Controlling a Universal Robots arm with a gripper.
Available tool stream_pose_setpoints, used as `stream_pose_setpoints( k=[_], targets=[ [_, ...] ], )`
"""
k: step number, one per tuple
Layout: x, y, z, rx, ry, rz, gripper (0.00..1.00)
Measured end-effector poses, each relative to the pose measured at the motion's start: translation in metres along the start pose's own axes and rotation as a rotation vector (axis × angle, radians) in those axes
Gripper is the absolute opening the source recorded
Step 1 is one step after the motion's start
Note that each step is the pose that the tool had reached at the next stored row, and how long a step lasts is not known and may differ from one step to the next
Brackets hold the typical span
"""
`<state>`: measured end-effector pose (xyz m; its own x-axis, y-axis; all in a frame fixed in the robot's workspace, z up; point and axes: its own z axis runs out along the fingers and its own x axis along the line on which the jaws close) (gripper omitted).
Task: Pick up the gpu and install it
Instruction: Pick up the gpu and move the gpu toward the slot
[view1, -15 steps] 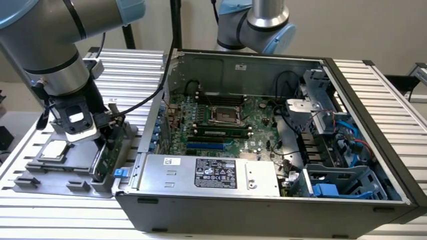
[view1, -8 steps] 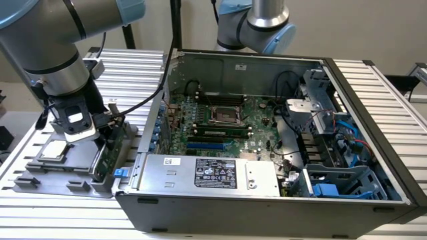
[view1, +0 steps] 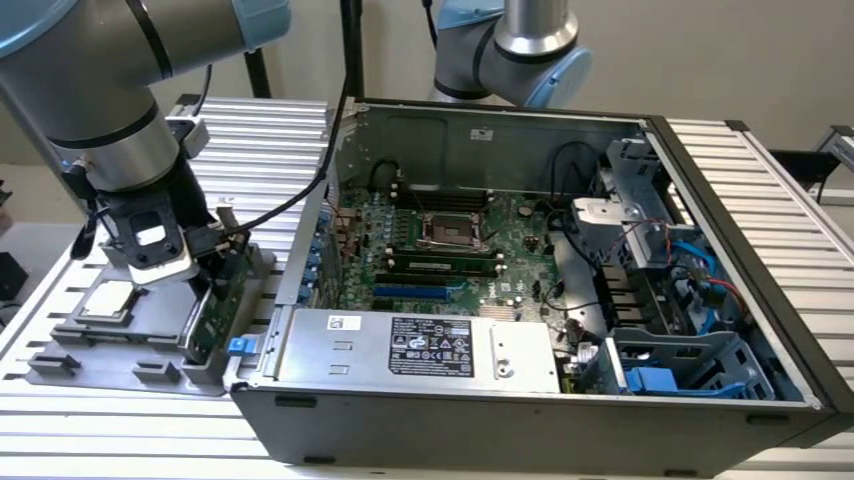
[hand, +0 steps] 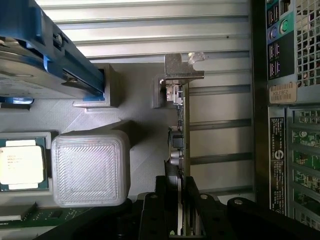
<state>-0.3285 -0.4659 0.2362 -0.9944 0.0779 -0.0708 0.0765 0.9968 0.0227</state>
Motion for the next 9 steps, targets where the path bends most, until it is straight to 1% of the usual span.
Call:
stream_pose_setpoints(
  k=[5,7,9],
  targets=[
    [0.0000,0.0000,-0.0013,0.0003,0.0012,0.000,0.27],
    [-0.0003,0.0001,-0.0046,0.0003,0.0034,0.000,0.27],
    [-0.0007,0.0002,-0.0099,0.0003,0.0061,0.000,0.27]
  ],
)
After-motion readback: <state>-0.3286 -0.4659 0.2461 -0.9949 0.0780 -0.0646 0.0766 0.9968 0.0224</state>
